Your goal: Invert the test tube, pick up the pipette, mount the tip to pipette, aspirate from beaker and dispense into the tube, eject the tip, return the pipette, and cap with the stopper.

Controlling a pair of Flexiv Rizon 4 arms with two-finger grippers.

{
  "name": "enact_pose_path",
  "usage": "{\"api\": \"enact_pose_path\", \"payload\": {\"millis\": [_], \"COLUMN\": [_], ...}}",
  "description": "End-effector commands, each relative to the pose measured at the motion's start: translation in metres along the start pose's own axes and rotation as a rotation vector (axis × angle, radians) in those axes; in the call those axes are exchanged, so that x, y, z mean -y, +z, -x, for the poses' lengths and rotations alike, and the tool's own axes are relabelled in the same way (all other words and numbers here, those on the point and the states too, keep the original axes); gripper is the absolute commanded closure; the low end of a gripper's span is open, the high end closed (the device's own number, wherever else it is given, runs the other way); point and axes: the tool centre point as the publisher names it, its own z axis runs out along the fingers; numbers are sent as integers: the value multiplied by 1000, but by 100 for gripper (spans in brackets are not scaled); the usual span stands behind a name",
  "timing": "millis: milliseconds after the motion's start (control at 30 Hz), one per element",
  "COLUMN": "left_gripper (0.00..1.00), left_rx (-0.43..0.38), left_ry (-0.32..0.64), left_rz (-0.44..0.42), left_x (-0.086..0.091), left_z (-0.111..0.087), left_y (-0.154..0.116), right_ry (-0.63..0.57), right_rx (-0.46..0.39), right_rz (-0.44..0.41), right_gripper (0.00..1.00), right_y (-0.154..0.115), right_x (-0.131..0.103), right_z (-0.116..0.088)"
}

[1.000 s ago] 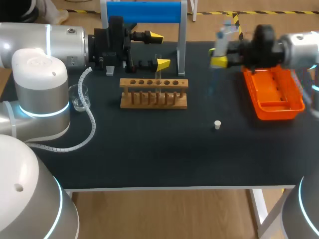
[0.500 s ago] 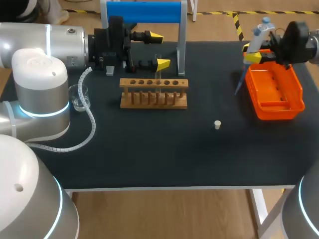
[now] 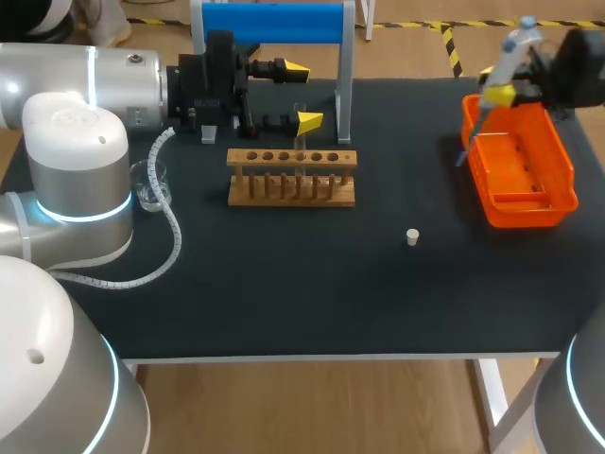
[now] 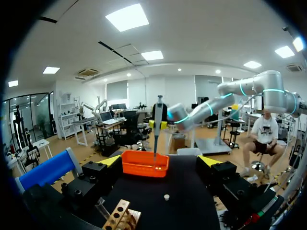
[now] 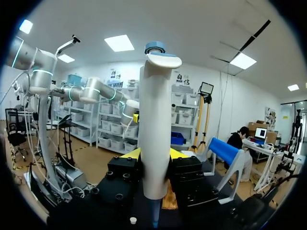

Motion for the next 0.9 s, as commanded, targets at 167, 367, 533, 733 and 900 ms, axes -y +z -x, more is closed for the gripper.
{"api": "enact_pose_path", "payload": {"millis": [167,367,533,733,900], "left_gripper": [0,0,0,0,0], "left_rx": [2,2,2,2,2], "left_ry": [1,1,1,1,1], "left_rz": [-3,-3,-3,-3,-3], "left_x": [-1,-1,-1,-1,-1], "left_z": [0,0,0,0,0], "left_y": [0,0,0,0,0], "right_ry": [-30,-42,-44,-13,-3], "right_rx": [-28,-45,-45,-50,-79], "right_rz": [-5,-12,1,7,13], "right_gripper": [100,100,100,100,100], "right_y": [-65,-94,-108,-117,-121], "right_x": [-17,-9,5,23,34], "right_z": [-5,-1,4,13,18]}}
